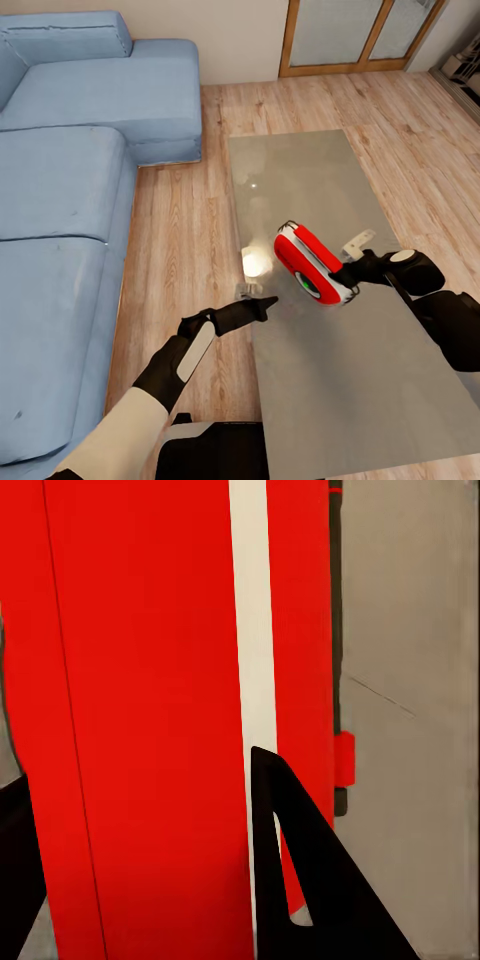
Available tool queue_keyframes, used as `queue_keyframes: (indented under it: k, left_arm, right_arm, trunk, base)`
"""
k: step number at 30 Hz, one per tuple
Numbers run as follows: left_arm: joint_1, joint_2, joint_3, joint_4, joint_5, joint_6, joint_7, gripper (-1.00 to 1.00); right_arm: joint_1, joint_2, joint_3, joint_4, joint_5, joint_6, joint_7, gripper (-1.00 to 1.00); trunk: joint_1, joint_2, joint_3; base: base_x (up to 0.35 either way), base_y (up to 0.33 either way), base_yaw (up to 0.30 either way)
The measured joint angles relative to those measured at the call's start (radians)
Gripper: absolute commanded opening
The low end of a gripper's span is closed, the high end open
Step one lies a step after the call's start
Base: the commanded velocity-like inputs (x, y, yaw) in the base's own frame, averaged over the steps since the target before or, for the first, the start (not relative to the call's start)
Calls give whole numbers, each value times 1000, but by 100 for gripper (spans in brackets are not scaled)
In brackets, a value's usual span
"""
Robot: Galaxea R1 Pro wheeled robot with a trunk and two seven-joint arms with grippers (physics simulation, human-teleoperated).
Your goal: Turn on the radio receiver that's on the table in the living room.
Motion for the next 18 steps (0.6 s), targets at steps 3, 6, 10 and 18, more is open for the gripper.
queue_keyframes:
  k: [3,6,10,18]
  left_arm:
    - [0,0,1,6,-2,2,0,-100]
    - [0,1,6,9,-5,2,0,-100]
    - [0,38,10,11,-8,2,2,-100]
    - [0,66,12,12,-7,7,4,-100]
  right_arm:
    - [0,-6,-27,1,19,-2,-51,-100]
    - [0,-14,-37,1,1,1,-66,-100]
    - [0,-45,-41,1,8,0,-105,-100]
    - [0,-57,-62,0,3,1,-121,-100]
  trunk:
    - [0,0,0]
    - [0,0,0]
    - [0,0,0]
    - [0,0,0]
  base:
    - [0,0,0]
    - [0,0,0]
    - [0,0,0]
    - [0,0,0]
